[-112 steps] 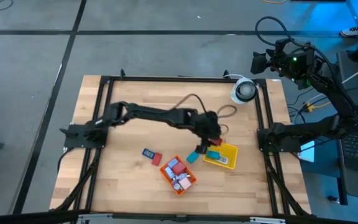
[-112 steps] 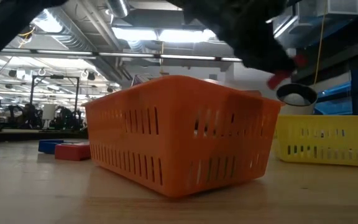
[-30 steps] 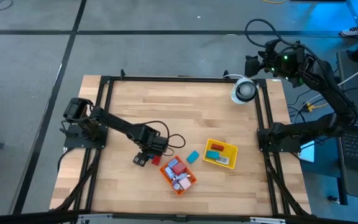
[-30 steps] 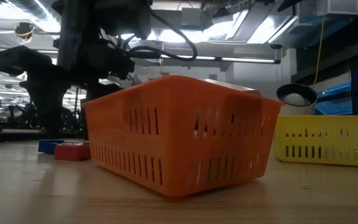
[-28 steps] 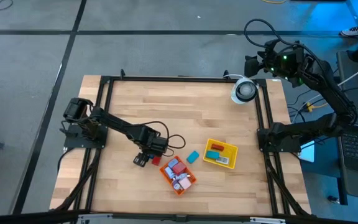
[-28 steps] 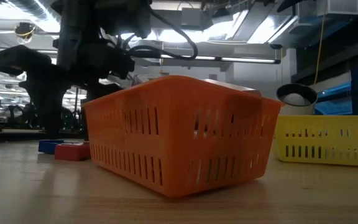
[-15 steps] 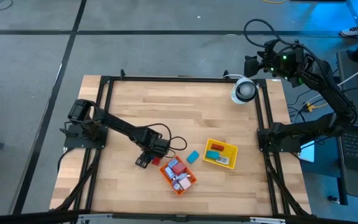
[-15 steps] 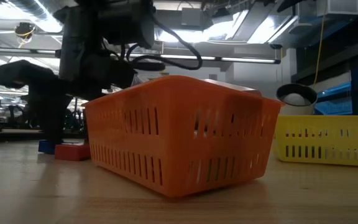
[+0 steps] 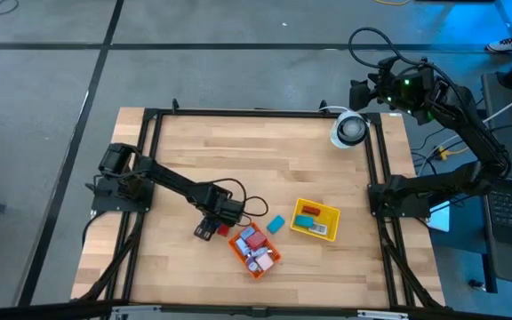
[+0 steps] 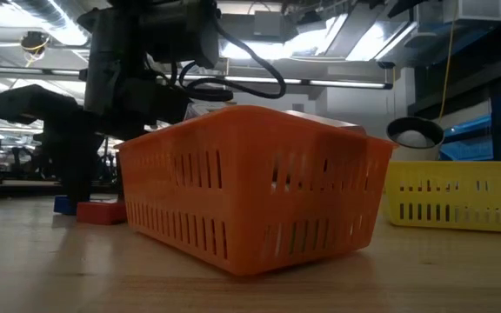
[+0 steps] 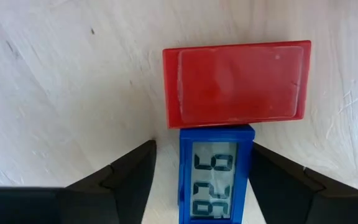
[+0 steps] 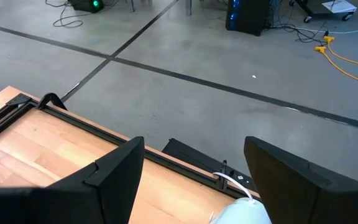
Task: Pick & Place Office items
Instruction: Put the blue digital clock into the yellow bin, then put the light blue digital clock into the yellow bin
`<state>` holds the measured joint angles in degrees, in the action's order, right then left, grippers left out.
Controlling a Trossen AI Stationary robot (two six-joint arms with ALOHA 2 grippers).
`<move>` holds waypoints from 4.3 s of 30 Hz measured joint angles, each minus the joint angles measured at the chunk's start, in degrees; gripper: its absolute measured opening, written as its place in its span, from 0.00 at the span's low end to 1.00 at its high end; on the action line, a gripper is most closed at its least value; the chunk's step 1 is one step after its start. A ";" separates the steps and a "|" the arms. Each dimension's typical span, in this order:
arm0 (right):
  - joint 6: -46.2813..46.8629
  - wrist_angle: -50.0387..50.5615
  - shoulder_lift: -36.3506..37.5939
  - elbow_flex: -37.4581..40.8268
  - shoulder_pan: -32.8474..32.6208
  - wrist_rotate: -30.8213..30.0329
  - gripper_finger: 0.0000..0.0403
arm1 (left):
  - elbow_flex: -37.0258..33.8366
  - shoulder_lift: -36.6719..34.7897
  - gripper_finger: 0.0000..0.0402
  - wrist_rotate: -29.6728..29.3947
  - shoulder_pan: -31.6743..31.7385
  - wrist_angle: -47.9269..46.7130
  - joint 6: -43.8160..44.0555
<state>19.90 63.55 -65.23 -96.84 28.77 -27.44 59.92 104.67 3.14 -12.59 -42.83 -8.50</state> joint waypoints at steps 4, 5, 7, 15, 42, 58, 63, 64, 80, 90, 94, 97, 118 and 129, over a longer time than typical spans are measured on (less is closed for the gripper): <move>-0.02 0.00 0.00 0.00 0.01 -0.03 0.70 | 0.00 0.07 0.50 -0.01 0.07 -0.04 0.03; -0.04 0.00 0.00 0.00 0.00 -0.04 0.70 | 0.00 0.09 0.46 -0.01 0.28 -0.08 0.03; -0.04 0.02 0.00 0.00 0.02 -0.06 0.70 | 0.00 0.10 0.40 0.65 0.82 -0.26 0.03; -0.66 0.00 0.00 0.00 0.01 -0.15 0.70 | -0.02 0.10 0.37 2.38 2.44 -0.58 0.01; -1.73 -1.96 0.00 0.00 0.04 -0.12 0.70 | 24.65 -3.39 0.37 1.99 17.71 8.72 -1.67; -2.38 -1.99 0.00 0.00 2.92 1.90 0.70 | 61.37 25.87 0.37 8.80 13.43 9.94 -2.22; -2.76 -1.97 0.00 0.00 4.34 3.83 0.70 | 66.82 32.56 0.37 9.72 11.39 9.66 -2.15; -2.83 -1.98 0.00 0.00 4.53 4.28 0.70 | 67.04 33.70 0.37 10.57 11.02 9.60 -2.08; -3.89 -1.97 0.00 0.00 5.05 5.01 0.70 | 67.39 36.71 0.61 12.16 9.12 19.44 -2.62; -4.38 -2.04 0.00 0.00 5.05 5.52 0.70 | 68.48 33.35 0.68 8.25 9.30 10.29 -3.44; -4.63 -2.27 -0.13 -0.02 5.05 6.08 0.70 | 68.57 28.56 0.67 4.17 11.38 -4.64 -6.58; -4.72 -2.25 -0.17 -0.02 5.05 6.08 0.70 | 68.57 26.54 0.67 2.33 13.47 -18.47 -5.08; -7.51 -3.10 -0.17 -0.02 5.05 10.57 0.70 | 58.06 26.44 0.67 0.10 13.24 -30.91 12.35; -13.51 -3.65 -0.17 -0.02 5.88 13.40 0.70 | 73.19 25.94 0.63 -17.80 10.87 -46.59 10.49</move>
<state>6.39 59.90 -65.41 -96.86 34.65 -14.05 133.11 130.61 -14.65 -1.73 -89.43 1.99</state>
